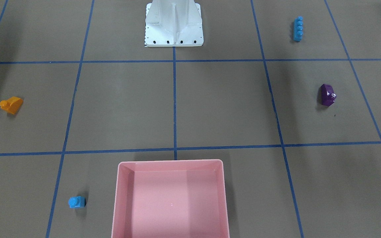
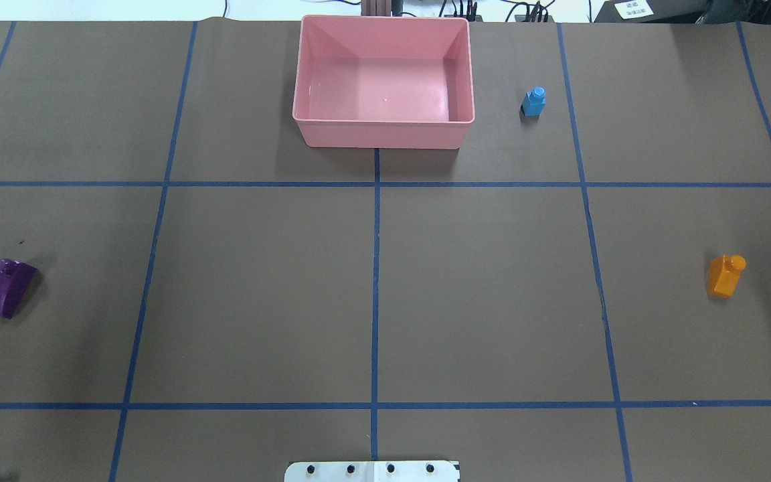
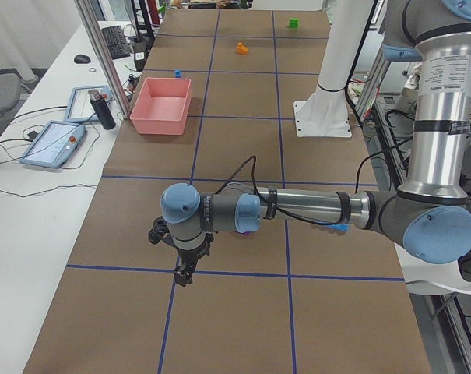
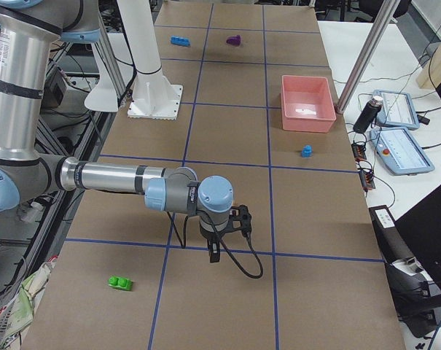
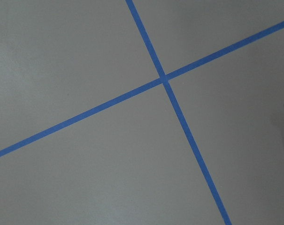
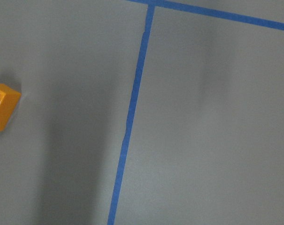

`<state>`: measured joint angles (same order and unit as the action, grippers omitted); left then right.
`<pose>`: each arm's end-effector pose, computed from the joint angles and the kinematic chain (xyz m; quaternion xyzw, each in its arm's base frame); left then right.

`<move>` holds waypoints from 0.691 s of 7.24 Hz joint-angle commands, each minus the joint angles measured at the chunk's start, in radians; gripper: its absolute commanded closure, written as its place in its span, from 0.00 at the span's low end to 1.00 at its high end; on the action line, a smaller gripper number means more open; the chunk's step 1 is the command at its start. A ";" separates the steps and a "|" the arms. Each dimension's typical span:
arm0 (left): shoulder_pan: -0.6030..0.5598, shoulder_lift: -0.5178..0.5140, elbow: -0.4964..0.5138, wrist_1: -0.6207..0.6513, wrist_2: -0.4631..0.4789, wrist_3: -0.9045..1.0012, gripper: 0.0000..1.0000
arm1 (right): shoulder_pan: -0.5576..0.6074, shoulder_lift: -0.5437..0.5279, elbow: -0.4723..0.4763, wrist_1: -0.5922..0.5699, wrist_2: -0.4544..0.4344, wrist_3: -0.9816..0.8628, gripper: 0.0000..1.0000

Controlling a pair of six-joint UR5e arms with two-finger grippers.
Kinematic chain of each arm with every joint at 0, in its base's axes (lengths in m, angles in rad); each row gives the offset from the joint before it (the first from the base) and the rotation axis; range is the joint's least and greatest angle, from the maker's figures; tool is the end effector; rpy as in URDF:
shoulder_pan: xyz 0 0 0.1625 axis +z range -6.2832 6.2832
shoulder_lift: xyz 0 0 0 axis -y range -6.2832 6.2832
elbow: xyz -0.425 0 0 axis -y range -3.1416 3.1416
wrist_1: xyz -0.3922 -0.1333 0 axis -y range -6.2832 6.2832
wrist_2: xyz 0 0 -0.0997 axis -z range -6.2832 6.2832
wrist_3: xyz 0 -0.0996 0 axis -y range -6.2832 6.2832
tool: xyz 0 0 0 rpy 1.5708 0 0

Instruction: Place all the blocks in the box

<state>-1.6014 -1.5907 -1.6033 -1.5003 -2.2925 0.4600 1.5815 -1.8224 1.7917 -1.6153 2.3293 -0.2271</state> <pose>-0.0827 -0.4962 0.6434 0.0775 0.3445 0.1962 0.9148 0.0689 -0.3795 0.6657 0.0092 -0.3715 -0.0864 0.9244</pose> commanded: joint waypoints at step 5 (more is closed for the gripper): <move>0.005 -0.014 -0.018 -0.024 -0.004 0.005 0.00 | -0.003 0.137 0.002 0.002 -0.146 0.003 0.00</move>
<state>-1.5983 -1.5887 -1.6147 -1.5196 -2.2916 0.4743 1.5794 -1.7600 1.7950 -1.6131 2.2397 -0.2300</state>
